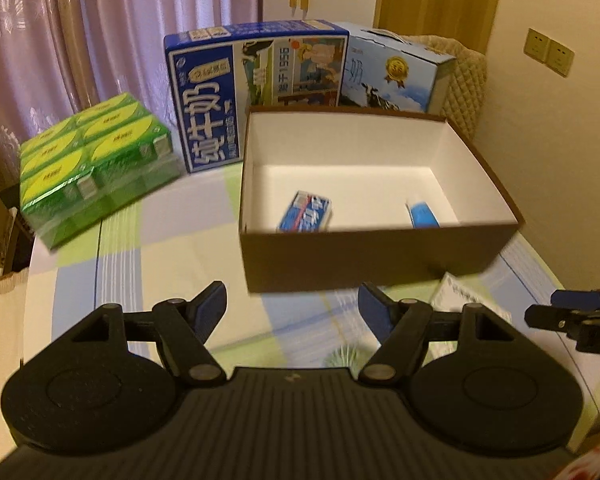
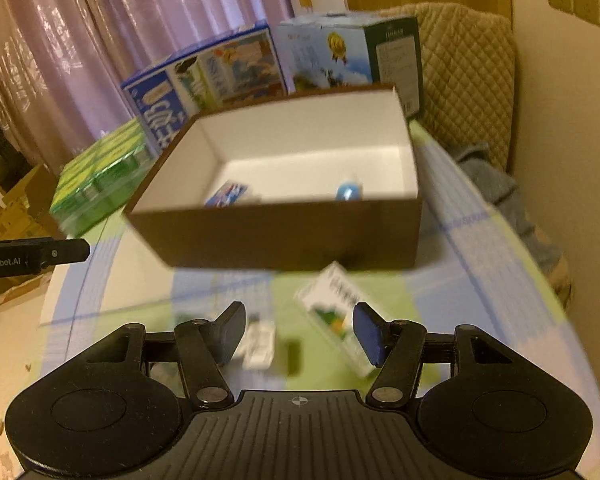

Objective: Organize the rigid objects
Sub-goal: 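Move both tools back toward the remaining items on the table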

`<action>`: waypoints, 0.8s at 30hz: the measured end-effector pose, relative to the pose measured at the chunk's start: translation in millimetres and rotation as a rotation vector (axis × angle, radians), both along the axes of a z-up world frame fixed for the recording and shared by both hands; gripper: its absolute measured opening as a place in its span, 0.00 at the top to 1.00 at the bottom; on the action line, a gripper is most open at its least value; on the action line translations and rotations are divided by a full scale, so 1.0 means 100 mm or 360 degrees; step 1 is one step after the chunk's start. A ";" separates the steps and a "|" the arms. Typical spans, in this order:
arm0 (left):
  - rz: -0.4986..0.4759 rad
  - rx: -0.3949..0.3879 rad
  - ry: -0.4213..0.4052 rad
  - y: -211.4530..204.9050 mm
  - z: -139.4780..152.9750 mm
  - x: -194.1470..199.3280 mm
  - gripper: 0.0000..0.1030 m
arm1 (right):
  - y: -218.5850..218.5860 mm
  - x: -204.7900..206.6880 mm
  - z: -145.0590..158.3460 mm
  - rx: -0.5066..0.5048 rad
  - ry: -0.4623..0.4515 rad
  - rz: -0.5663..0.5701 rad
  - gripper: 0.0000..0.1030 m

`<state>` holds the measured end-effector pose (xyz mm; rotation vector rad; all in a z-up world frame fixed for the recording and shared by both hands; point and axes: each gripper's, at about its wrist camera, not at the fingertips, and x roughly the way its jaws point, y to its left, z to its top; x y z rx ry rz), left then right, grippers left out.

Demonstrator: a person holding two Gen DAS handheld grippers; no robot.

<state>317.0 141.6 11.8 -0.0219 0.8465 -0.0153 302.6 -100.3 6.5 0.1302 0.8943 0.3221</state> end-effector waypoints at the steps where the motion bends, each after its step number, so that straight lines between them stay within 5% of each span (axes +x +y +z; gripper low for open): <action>1: 0.0000 0.0001 0.0007 0.02 0.00 -0.08 0.32 | 0.03 -0.10 -0.02 0.0004 0.0017 -0.0004 0.45; 12: -0.0026 -0.0070 0.0073 0.20 -0.16 -0.91 0.33 | 0.39 -0.76 -0.26 0.0010 0.0199 0.0028 0.45; 24: 0.0002 -0.0146 0.0156 0.34 -0.37 -1.34 0.33 | 0.70 -0.92 -0.44 -0.0028 0.0327 0.0081 0.45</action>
